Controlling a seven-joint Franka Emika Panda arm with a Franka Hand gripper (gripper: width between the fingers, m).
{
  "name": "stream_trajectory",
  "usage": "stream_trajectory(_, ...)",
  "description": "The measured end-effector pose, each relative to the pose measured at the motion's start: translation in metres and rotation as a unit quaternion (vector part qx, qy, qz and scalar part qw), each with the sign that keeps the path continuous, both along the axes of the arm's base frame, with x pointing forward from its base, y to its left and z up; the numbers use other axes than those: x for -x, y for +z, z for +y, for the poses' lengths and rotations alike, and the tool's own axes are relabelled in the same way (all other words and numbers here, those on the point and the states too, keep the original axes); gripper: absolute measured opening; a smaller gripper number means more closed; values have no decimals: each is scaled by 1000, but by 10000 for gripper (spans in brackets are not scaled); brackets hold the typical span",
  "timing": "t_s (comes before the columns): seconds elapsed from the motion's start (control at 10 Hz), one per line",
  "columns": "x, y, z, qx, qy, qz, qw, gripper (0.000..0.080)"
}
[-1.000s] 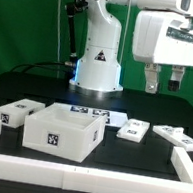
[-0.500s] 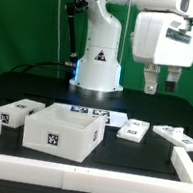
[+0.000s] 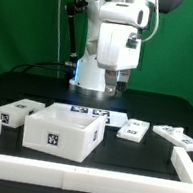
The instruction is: Assemble cabinet
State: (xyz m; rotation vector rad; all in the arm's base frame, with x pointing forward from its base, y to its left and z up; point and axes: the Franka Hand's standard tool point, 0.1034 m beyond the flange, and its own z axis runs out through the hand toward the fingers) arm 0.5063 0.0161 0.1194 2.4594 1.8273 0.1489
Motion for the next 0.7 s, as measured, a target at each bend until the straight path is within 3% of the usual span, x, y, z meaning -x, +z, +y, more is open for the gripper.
stream_trajectory(0.3, 1, -3, -3, -1, -25, 6, 1000, 798)
stream_trajectory(0.7, 47, -34, -45, 3, -17, 19, 1000, 798)
